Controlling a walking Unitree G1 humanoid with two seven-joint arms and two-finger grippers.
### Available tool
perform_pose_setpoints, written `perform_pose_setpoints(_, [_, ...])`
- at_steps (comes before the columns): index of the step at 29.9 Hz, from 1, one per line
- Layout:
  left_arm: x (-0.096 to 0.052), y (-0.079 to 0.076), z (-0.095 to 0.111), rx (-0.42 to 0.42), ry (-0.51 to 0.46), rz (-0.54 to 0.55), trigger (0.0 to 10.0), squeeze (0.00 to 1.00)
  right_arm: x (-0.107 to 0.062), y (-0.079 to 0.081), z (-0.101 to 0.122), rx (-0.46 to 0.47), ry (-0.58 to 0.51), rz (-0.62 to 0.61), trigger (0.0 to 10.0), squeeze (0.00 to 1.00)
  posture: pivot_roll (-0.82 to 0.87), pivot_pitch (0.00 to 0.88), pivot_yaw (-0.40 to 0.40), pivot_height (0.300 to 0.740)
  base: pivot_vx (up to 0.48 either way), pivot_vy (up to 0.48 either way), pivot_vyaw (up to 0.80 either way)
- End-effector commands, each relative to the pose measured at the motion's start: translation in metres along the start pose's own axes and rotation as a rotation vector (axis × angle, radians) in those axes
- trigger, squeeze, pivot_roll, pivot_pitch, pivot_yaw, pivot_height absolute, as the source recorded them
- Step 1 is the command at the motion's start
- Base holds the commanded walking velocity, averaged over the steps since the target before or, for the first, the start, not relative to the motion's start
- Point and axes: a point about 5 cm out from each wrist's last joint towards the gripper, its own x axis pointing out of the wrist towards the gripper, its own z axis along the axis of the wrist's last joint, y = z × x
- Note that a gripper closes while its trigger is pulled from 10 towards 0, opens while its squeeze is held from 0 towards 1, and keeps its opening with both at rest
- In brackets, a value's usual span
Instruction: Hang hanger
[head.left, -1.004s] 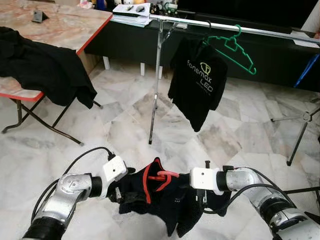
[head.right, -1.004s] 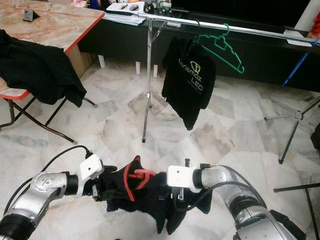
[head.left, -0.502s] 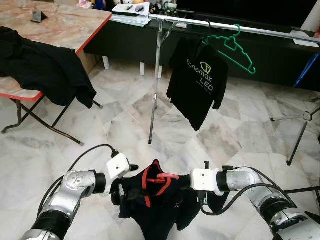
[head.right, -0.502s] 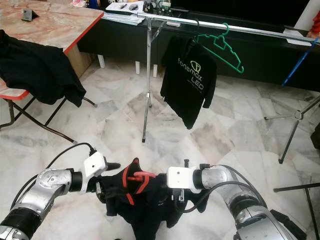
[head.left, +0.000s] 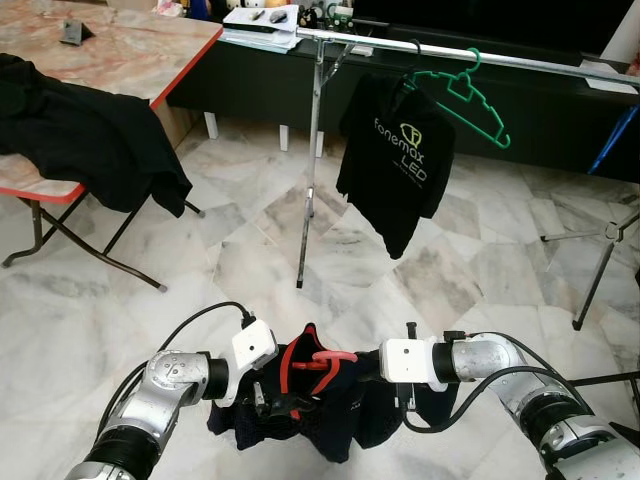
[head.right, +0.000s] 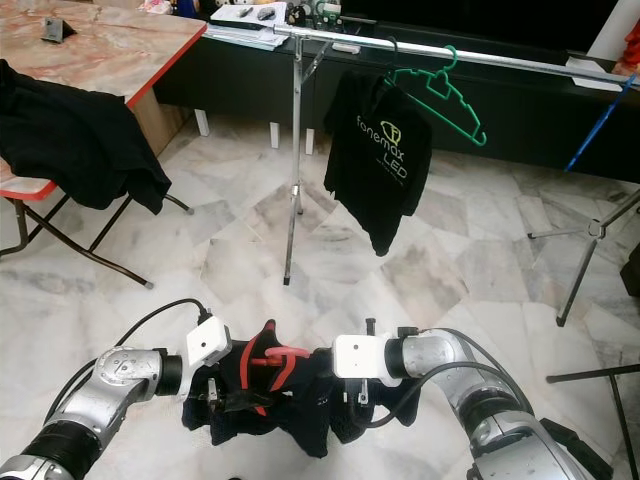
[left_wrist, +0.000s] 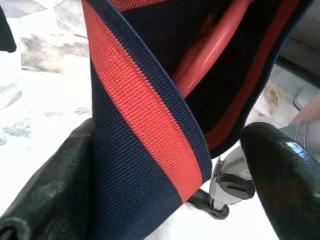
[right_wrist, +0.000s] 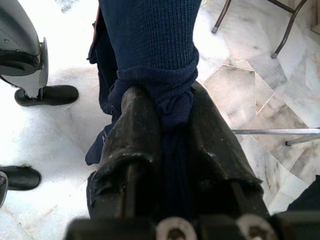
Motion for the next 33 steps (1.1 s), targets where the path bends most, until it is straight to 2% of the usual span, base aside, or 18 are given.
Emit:
perform_pose_setpoints(1, [0.0033,-0.0042,-0.0023,0.0,0.004,-0.032,0.0,0.0,-0.0023,-0.0126,0.011,-0.03,-0.055,-0.053,0.0,0.0,0.0,0.178,-0.058,0.74,0.0,0.0,0.0])
perform_pose_setpoints(13, [0.0101,-0.0063,0.0012,0.012,-0.013,-0.017,0.0,0.0,0.0001,-0.0147,0.0137,-0.014,-0.07,-0.071,0.0,0.0,0.0,0.179,-0.056,0.74,0.0,0.0,0.0])
perform_pose_setpoints(33, [0.0112,-0.0015,0.0054,0.072,-0.004,0.041,0.0,0.0,0.0011,-0.016,0.0141,0.009,-0.076,-0.082,0.0,0.0,0.01,0.175,-0.056,0.74,0.0,0.0,0.0])
